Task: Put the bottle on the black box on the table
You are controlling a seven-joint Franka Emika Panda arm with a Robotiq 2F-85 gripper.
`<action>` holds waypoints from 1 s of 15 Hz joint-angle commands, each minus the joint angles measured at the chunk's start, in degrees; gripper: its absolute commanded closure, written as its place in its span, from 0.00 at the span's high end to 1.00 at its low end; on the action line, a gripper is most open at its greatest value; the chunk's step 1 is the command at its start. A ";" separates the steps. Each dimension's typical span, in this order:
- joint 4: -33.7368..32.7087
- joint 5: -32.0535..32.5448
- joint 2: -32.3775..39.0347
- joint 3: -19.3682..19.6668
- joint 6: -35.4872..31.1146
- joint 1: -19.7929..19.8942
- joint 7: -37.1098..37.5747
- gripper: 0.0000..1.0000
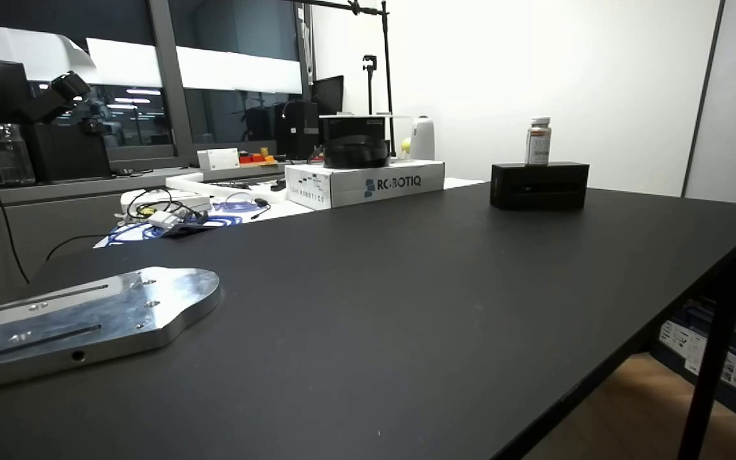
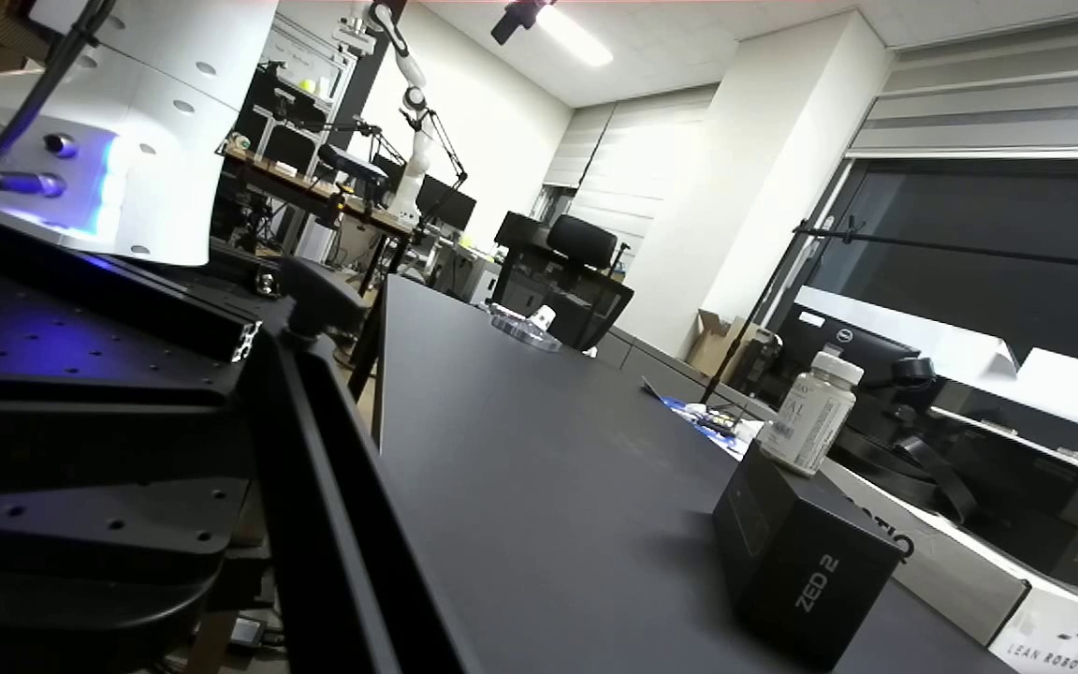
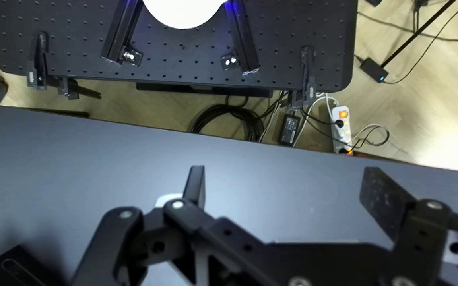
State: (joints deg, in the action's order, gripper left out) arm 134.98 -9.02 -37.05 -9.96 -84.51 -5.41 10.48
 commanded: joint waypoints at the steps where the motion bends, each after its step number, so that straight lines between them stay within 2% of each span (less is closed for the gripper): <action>1: -0.50 5.82 0.06 3.36 -3.25 5.65 1.73 1.00; 5: -2.67 13.61 1.46 8.90 -8.39 12.38 1.23 1.00; 10: -8.20 18.40 6.87 15.11 -16.91 18.81 1.94 1.00; 11: -3.87 17.37 3.03 14.44 -16.64 17.20 0.18 1.00; 15: -4.04 17.33 3.79 14.86 -16.97 17.32 -0.60 1.00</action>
State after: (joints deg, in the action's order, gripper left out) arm 131.06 8.07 -33.29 4.48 -101.62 12.43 9.69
